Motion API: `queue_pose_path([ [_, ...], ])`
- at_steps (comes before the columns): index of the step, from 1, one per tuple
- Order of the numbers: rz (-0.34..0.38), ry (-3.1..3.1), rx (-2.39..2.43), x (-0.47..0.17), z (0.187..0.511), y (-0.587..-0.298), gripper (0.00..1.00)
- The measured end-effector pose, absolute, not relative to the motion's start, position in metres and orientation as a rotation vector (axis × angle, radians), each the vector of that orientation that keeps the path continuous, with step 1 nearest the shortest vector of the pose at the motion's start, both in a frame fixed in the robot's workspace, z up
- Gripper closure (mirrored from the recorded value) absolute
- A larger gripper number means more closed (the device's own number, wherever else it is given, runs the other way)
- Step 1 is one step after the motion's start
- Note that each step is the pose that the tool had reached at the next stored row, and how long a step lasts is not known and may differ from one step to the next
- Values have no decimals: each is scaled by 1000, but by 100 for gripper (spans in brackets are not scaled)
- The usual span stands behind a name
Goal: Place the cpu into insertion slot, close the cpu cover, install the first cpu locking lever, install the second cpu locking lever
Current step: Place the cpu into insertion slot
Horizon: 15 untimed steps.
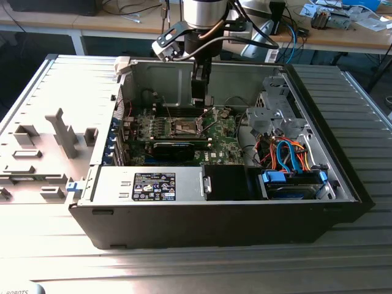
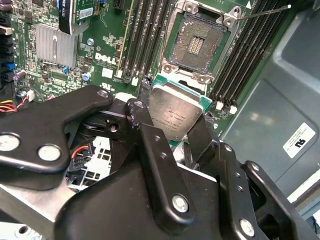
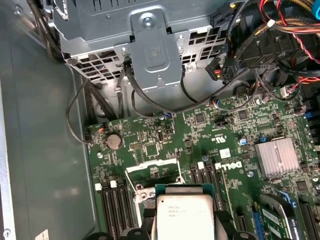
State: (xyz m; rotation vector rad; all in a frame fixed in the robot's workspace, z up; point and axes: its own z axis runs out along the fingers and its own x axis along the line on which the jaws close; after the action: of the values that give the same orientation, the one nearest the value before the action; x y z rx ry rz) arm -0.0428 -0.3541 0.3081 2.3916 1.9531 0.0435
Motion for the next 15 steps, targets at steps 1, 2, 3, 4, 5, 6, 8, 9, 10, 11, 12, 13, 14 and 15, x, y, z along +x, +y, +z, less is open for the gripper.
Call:
queue_pose_path([
  [1,44,1961,2385,-43,308,-354,46],
  [2,45,1985,2366,-43,308,-354,46],
  [3,46,2022,2335,-43,308,-354,46],
  [4,47,2047,2313,-43,308,-354,46],
  [5,48,2068,2295,-43,308,-354,46],
  [6,49,2089,2276,-43,307,-354,46],
  [8,51,2149,2221,-43,307,-354,46],
  [9,51,2172,2199,-43,307,-354,46],
  [10,52,2193,2178,-43,307,-354,46],
  [11,53,2213,2158,-43,307,-354,46],
  [12,53,2214,2158,-43,307,-354,46],
  [13,53,2214,2158,-43,307,-354,46],
  [14,53,2214,2158,-43,307,-354,46],
  [15,53,2214,2157,-43,307,-354,46],
])
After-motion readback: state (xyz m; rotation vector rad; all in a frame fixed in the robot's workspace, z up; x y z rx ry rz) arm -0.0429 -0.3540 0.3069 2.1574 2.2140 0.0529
